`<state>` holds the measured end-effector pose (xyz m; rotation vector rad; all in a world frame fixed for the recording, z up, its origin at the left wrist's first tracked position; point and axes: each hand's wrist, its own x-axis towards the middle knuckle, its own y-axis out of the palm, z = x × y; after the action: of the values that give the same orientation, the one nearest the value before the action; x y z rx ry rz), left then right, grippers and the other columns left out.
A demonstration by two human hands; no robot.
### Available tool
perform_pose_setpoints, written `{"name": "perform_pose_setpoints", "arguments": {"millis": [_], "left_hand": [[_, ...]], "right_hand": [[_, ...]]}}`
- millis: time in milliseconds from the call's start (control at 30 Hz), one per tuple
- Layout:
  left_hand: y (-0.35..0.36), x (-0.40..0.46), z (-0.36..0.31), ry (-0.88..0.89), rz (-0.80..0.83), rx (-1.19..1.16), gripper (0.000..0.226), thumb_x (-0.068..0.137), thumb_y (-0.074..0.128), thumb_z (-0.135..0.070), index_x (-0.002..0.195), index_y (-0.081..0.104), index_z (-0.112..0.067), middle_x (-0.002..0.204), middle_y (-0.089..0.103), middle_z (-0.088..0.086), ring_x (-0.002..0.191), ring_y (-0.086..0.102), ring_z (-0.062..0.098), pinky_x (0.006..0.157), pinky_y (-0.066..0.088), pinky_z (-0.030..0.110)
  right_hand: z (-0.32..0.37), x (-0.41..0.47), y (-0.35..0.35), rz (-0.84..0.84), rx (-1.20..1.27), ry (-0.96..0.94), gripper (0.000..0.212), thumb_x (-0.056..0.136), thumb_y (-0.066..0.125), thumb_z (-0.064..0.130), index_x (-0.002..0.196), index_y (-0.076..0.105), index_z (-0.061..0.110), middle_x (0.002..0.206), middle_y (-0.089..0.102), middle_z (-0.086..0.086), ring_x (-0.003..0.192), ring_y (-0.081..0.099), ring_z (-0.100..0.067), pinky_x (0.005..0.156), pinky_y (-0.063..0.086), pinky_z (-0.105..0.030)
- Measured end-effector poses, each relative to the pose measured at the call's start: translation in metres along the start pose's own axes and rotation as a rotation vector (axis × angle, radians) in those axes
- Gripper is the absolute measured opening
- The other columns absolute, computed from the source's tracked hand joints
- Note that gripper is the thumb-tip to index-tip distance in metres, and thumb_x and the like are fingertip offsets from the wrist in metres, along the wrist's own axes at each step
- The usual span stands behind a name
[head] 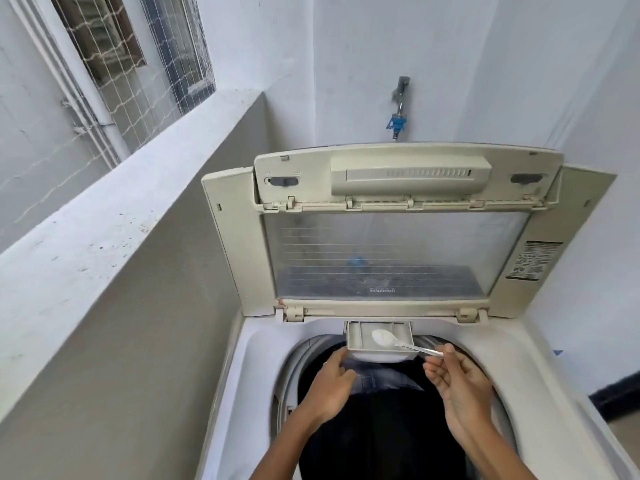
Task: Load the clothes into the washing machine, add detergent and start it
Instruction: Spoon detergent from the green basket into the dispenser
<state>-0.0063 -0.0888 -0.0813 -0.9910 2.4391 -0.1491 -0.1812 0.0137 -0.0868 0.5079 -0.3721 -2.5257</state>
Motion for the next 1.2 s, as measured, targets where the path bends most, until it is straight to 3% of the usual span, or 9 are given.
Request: {"name": "perform_pose_setpoints", "arguments": {"millis": [133,333,433,700,967,1133,1200], "left_hand": [[0.001,0.007,0.008,-0.030,-0.025,-0.041,0.052,0.095,0.039,-0.009,0.145,0.030,-0.021,0.130,0.045,-0.015,0.113,0.045,0.000,0.094,0.033,0.016],[0.003,0.011,0.015,-0.035,-0.053,-0.082,0.052,0.095,0.041,-0.010,0.146,0.031,-0.020,0.146,0.039,-0.006,0.134,0.038,0.009,0.103,0.029,0.017],[0.005,0.011,0.016,-0.016,-0.065,-0.098,0.051,0.096,0.040,-0.009,0.145,0.031,-0.019,0.142,0.041,-0.008,0.126,0.039,0.003,0.100,0.028,0.014],[0.008,0.012,0.018,-0.001,-0.093,-0.103,0.048,0.096,0.041,-0.007,0.142,0.033,-0.020,0.128,0.043,-0.014,0.118,0.041,-0.001,0.088,0.033,0.002],[0.007,0.012,0.020,-0.013,-0.108,-0.090,0.050,0.095,0.042,-0.008,0.143,0.035,-0.022,0.140,0.044,-0.009,0.124,0.042,0.003,0.102,0.033,0.016],[0.007,0.012,0.020,-0.025,-0.111,-0.083,0.051,0.095,0.041,-0.007,0.143,0.035,-0.022,0.141,0.045,-0.008,0.125,0.044,0.005,0.107,0.035,0.021],[0.007,0.012,0.019,-0.024,-0.108,-0.079,0.051,0.095,0.041,-0.007,0.144,0.035,-0.022,0.139,0.044,-0.010,0.123,0.043,0.003,0.107,0.035,0.021]], "right_hand": [[-0.011,0.007,0.005,-0.025,-0.006,0.034,0.014,0.086,0.058,0.022,0.087,0.061,0.008,0.055,0.068,-0.003,0.050,0.065,-0.008,0.050,0.054,-0.016],[-0.020,0.009,0.009,-0.010,-0.024,0.045,0.037,0.065,0.067,0.037,0.087,0.063,0.007,0.058,0.069,-0.004,0.052,0.066,-0.008,0.054,0.055,-0.016],[-0.023,0.011,0.006,-0.021,-0.035,0.053,0.057,0.050,0.074,0.048,0.088,0.064,0.006,0.060,0.069,-0.004,0.055,0.067,-0.010,0.056,0.056,-0.017],[-0.022,0.015,0.005,0.041,-0.072,0.043,0.051,0.053,0.069,0.043,0.086,0.064,0.004,0.064,0.071,-0.005,0.059,0.067,-0.010,0.060,0.057,-0.018],[-0.022,0.014,-0.001,0.081,-0.049,0.033,0.031,0.070,0.061,0.026,0.088,0.063,0.000,0.064,0.071,-0.005,0.060,0.068,-0.010,0.062,0.058,-0.018],[-0.020,0.013,-0.001,0.056,-0.044,0.027,0.050,0.054,0.070,0.039,0.086,0.063,0.002,0.066,0.072,-0.005,0.062,0.069,-0.010,0.062,0.058,-0.019],[-0.020,0.012,-0.002,0.037,-0.029,0.024,0.042,0.061,0.069,0.035,0.087,0.063,0.002,0.064,0.071,-0.005,0.060,0.069,-0.010,0.061,0.058,-0.019]]}}
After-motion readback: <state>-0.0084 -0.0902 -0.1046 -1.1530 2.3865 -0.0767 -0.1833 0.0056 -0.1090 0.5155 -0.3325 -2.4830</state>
